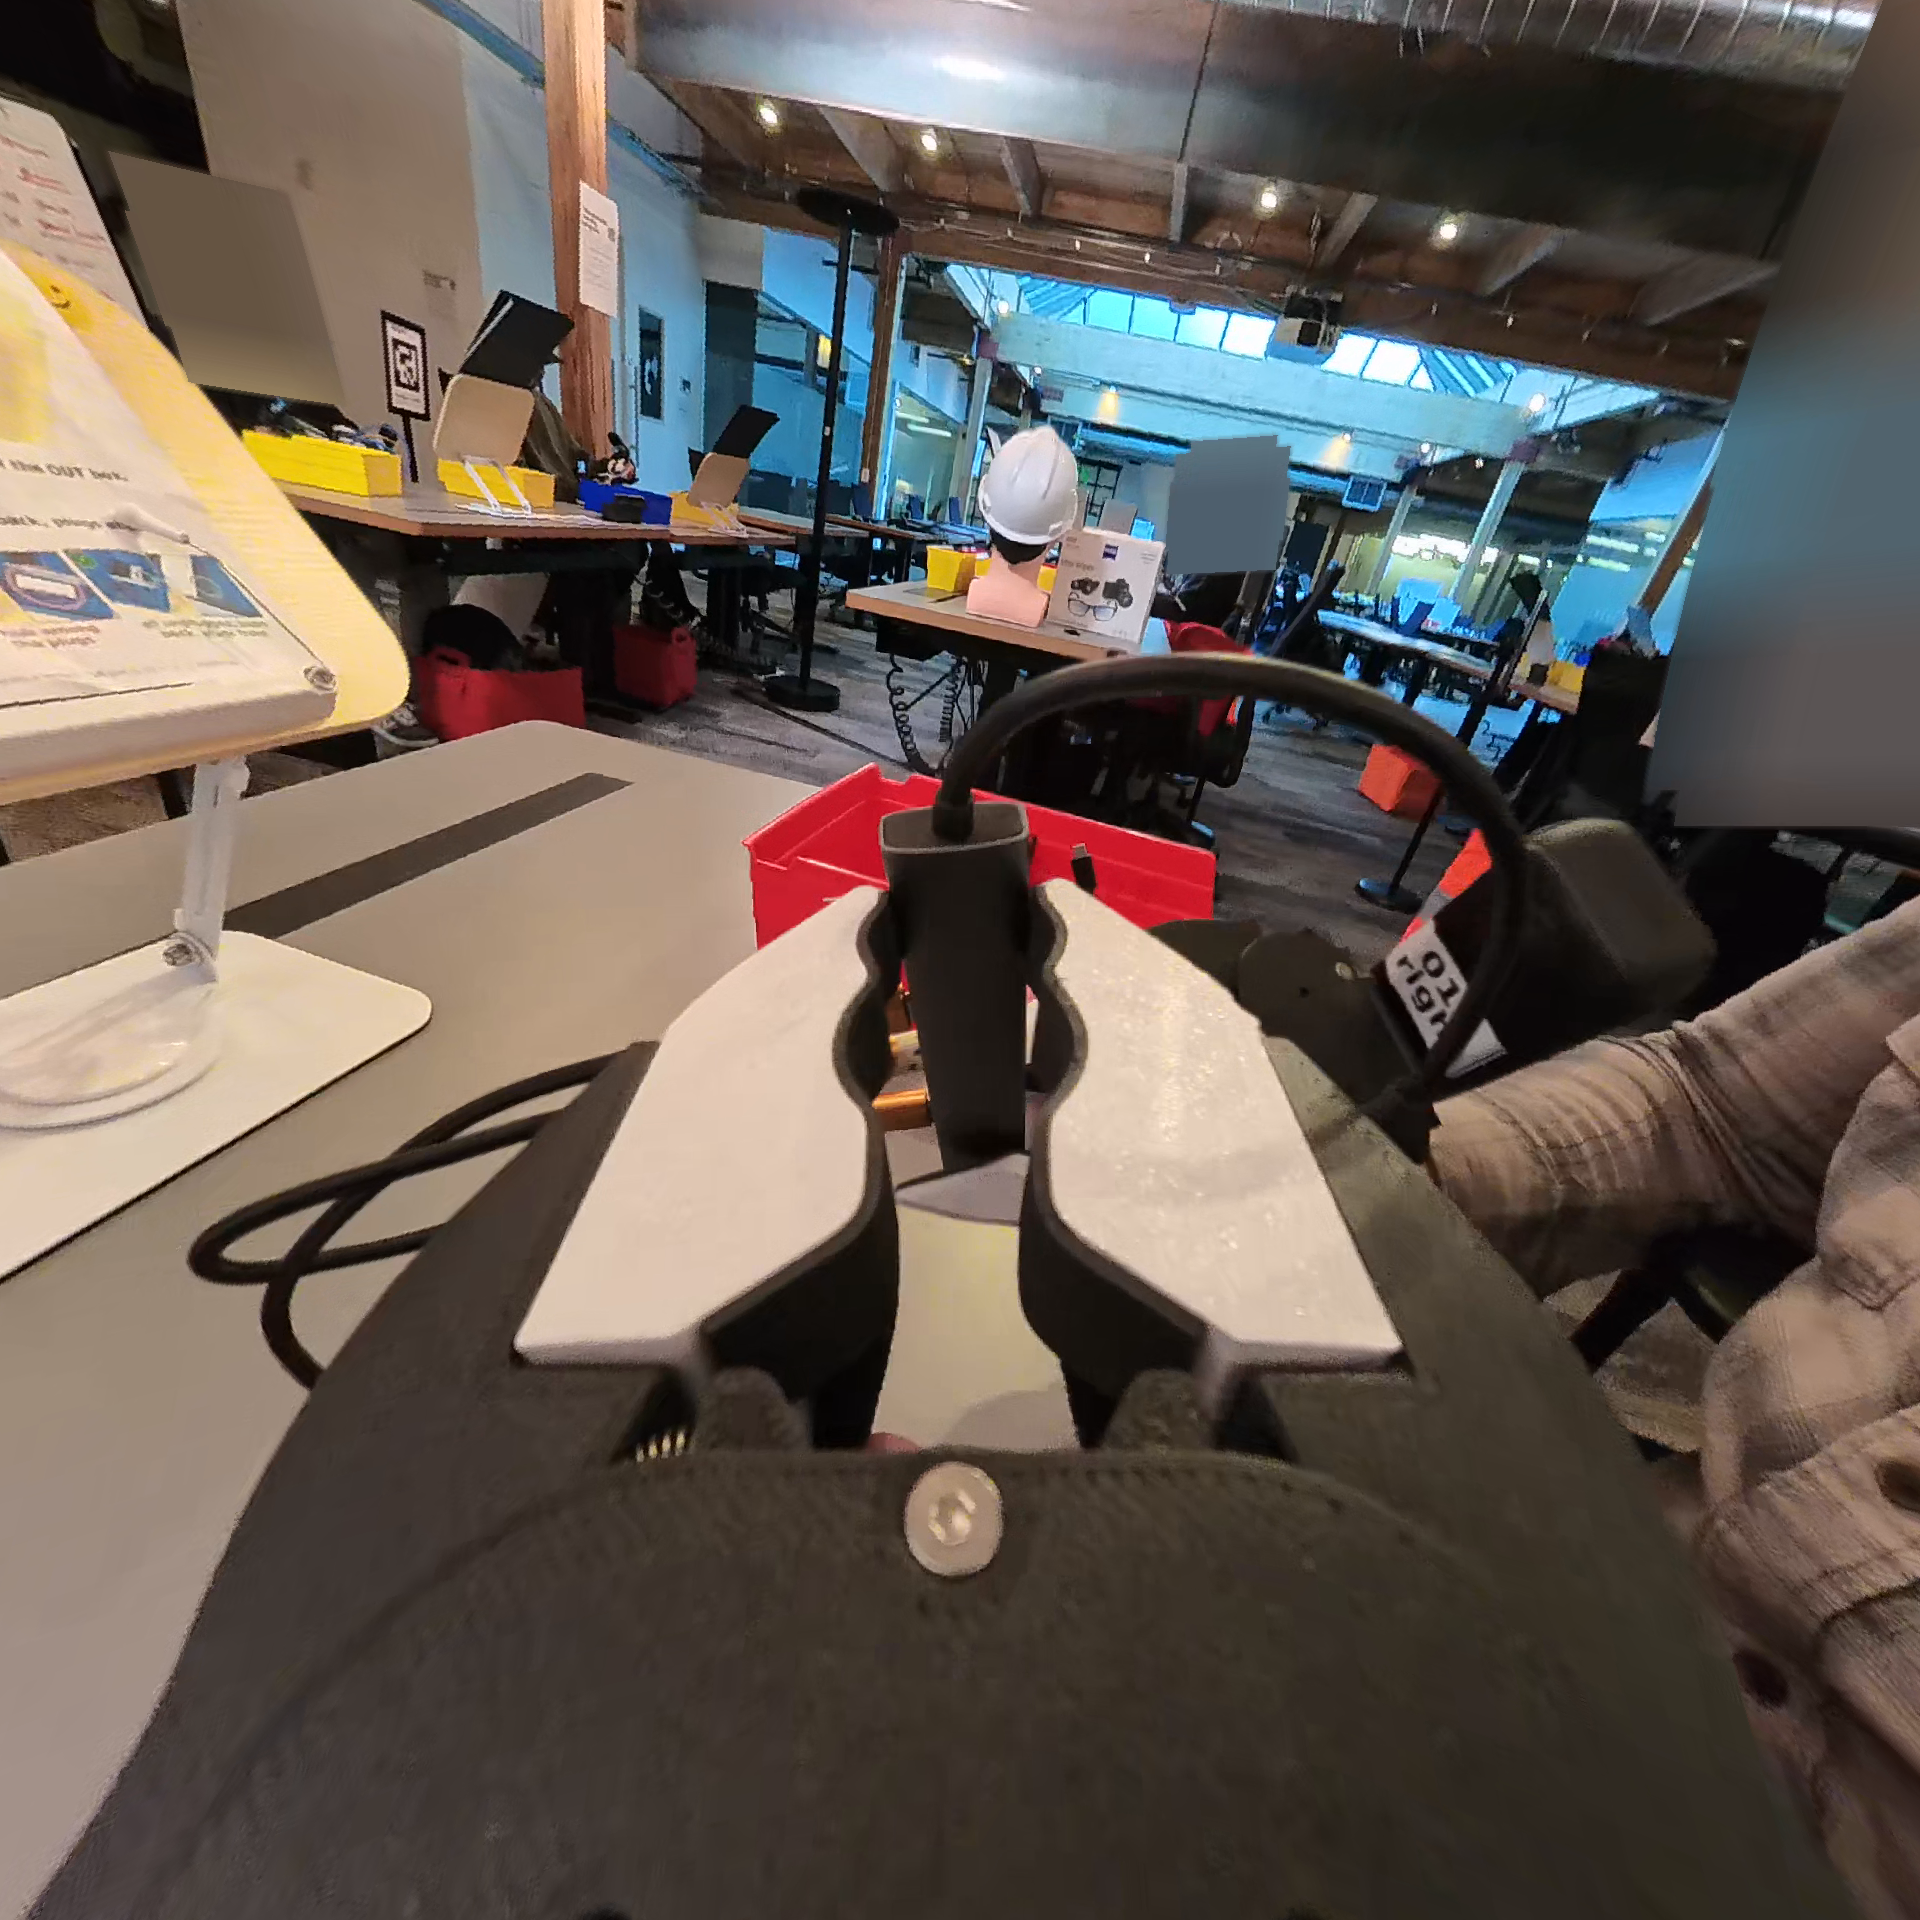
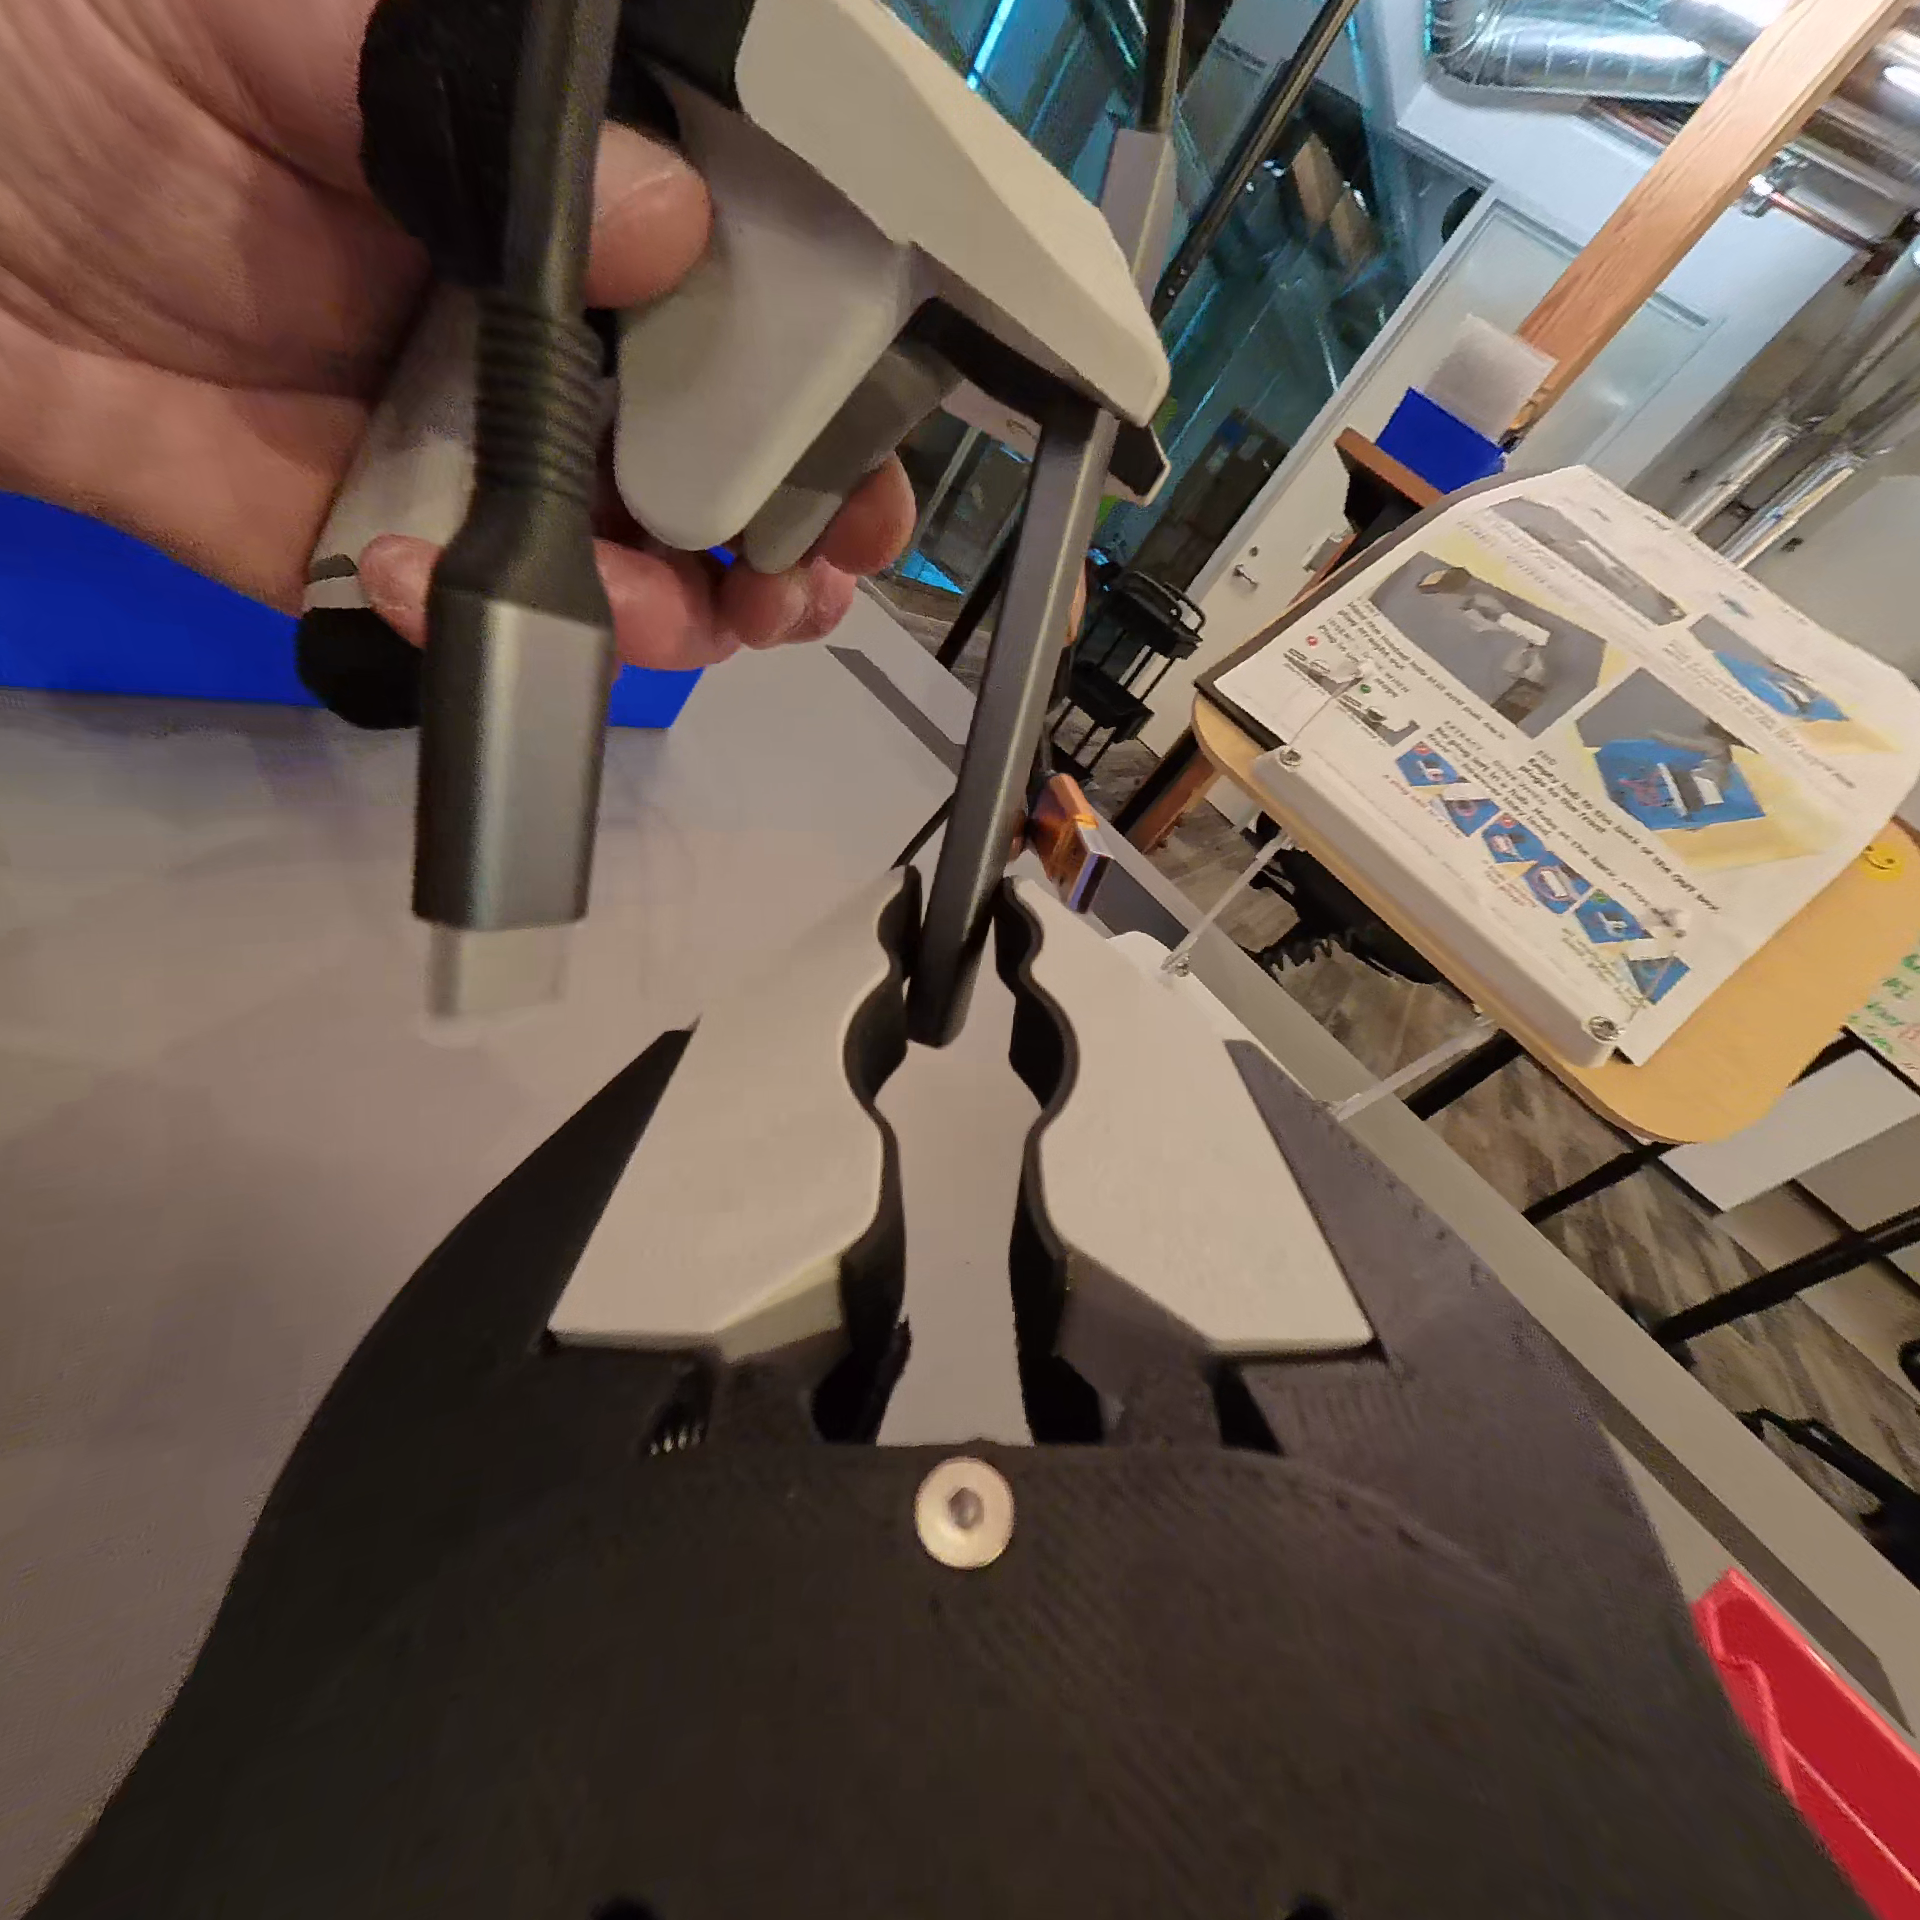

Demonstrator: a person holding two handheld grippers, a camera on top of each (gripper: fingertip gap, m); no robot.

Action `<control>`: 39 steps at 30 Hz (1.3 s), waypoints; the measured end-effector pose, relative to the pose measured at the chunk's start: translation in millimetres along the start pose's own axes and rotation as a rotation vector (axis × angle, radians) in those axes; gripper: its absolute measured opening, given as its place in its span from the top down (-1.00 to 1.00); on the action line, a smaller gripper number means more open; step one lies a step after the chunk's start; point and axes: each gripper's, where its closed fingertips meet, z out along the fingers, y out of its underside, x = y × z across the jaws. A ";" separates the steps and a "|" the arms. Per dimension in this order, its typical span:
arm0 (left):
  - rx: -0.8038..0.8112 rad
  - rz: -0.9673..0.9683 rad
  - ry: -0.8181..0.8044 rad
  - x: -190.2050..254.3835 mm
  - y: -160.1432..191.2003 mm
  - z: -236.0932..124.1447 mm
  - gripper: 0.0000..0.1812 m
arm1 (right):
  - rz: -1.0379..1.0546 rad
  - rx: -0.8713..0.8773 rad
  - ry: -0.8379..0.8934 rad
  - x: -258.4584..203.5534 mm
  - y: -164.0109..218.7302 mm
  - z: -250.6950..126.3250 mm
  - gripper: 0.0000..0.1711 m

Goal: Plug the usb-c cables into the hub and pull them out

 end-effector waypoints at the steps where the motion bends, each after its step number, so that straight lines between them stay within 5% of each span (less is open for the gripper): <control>1: 0.009 -0.009 -0.002 -1.0 0.1 0.3 0.75 | 0.000 -0.003 0.004 1.0 0.9 0.1 0.88; 15: -0.094 0.118 -0.170 -26.1 19.5 -0.3 0.62 | 0.022 -0.131 -0.080 7.4 25.1 7.2 0.92; 30: -0.637 0.472 -0.367 -53.9 69.2 -44.8 0.50 | 0.003 -0.225 -0.153 -4.4 40.5 13.0 0.92; 34: -0.749 0.653 -0.500 -74.0 56.3 -76.2 0.49 | -0.007 -0.239 -0.157 -5.5 41.8 11.6 0.92; 39: -0.563 0.699 -0.620 -71.9 -5.1 -91.8 0.61 | -0.037 -0.266 -0.160 -5.8 45.7 12.4 0.92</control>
